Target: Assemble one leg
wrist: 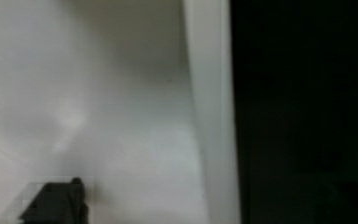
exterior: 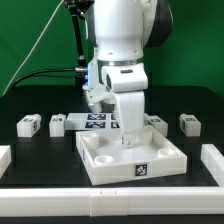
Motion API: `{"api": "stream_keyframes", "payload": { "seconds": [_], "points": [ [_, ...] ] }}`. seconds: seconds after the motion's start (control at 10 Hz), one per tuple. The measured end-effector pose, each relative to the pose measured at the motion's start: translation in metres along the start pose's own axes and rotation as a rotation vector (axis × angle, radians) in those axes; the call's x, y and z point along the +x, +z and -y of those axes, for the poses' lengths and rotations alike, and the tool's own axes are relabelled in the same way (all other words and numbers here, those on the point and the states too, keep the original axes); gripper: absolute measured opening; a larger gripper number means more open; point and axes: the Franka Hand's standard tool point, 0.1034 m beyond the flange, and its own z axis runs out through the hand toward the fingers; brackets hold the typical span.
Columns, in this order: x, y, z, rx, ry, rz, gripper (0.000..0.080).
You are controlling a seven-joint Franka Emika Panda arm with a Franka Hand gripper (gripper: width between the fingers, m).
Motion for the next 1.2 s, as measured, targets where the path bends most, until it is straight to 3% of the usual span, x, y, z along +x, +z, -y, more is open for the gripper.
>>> {"api": "stream_keyframes", "payload": {
  "seconds": [0.2,0.5,0.6,0.7,1.2],
  "points": [
    [-0.0002,-0.0003,-0.0013,-0.002,0.009,0.000,0.0637],
    [-0.0002,0.0001,-0.0010,-0.001,0.009,0.000,0.0126],
    [-0.0001,0.0002,-0.0009,-0.001,0.009,0.000,0.0126],
    [-0.0003,0.0002,-0.0010,-0.001,0.012,0.000,0.0059],
    [-0.0006,0.0002,-0.0010,-0.001,0.012,0.000,0.0059]
  ]
}}
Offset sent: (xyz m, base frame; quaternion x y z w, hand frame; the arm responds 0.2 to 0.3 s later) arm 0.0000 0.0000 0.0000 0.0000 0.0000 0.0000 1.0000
